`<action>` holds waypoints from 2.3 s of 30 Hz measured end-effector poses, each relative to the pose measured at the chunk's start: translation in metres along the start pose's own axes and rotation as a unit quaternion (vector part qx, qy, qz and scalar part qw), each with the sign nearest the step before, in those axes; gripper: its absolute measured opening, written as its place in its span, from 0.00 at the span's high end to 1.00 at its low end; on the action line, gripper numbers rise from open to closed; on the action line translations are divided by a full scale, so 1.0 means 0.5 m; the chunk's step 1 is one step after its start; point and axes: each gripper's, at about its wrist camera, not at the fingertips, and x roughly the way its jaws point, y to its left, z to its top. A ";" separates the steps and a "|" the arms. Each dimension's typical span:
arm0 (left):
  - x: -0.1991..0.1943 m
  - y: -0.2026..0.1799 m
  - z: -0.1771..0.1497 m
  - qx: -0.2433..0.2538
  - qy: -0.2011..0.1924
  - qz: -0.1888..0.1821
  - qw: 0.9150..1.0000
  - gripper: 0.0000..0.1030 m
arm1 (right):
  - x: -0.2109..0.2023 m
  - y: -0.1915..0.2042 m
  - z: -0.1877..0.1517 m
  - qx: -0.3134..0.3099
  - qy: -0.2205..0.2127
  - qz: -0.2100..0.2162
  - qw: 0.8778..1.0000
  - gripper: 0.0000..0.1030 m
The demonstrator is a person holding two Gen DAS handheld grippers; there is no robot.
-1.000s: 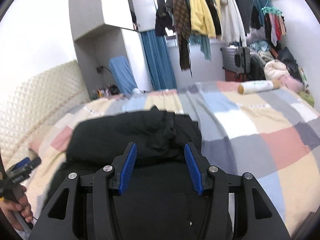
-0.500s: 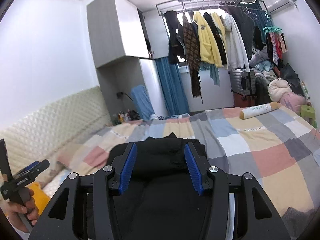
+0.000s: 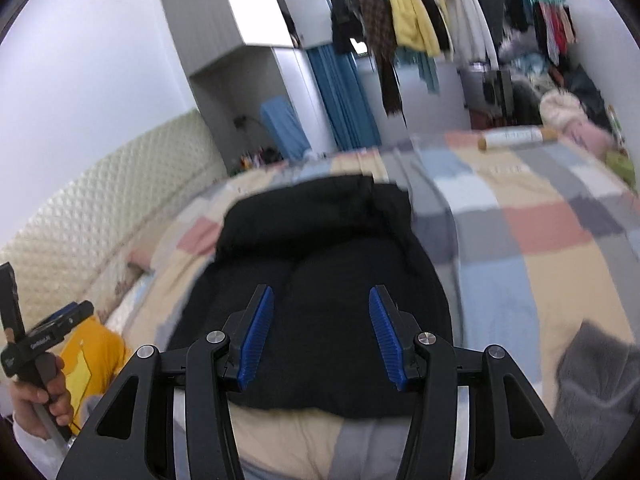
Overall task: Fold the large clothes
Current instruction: 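Move both tools over the edge of the folded black jacket, then lower both tools onto the jacket edge and close them on it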
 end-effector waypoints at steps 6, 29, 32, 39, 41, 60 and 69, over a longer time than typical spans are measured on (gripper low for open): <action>0.071 0.024 -0.045 -0.009 0.053 0.017 0.998 0.00 | 0.056 -0.065 -0.066 0.022 0.068 -0.010 0.997 0.53; 0.364 0.174 -0.118 -0.075 0.259 0.034 0.962 0.00 | 0.251 -0.306 -0.100 0.180 0.299 0.049 0.936 0.46; 0.388 0.214 -0.137 -0.112 0.291 0.030 0.950 0.00 | 0.280 -0.349 -0.112 0.204 0.324 0.046 0.922 0.45; 0.429 0.295 -0.179 -0.219 0.343 0.003 0.913 0.01 | 0.353 -0.380 -0.142 0.215 0.383 0.100 0.893 0.30; 0.434 0.307 -0.188 -0.238 0.348 0.001 0.907 0.01 | 0.368 -0.357 -0.139 0.197 0.393 0.128 0.889 0.30; 0.388 0.314 -0.189 -0.239 0.304 -0.101 0.917 0.28 | 0.427 -0.312 -0.165 0.116 0.448 0.154 0.873 0.23; 0.333 0.310 -0.168 -0.220 0.279 -0.155 0.922 0.28 | 0.410 -0.237 -0.147 0.066 0.443 0.186 0.875 0.23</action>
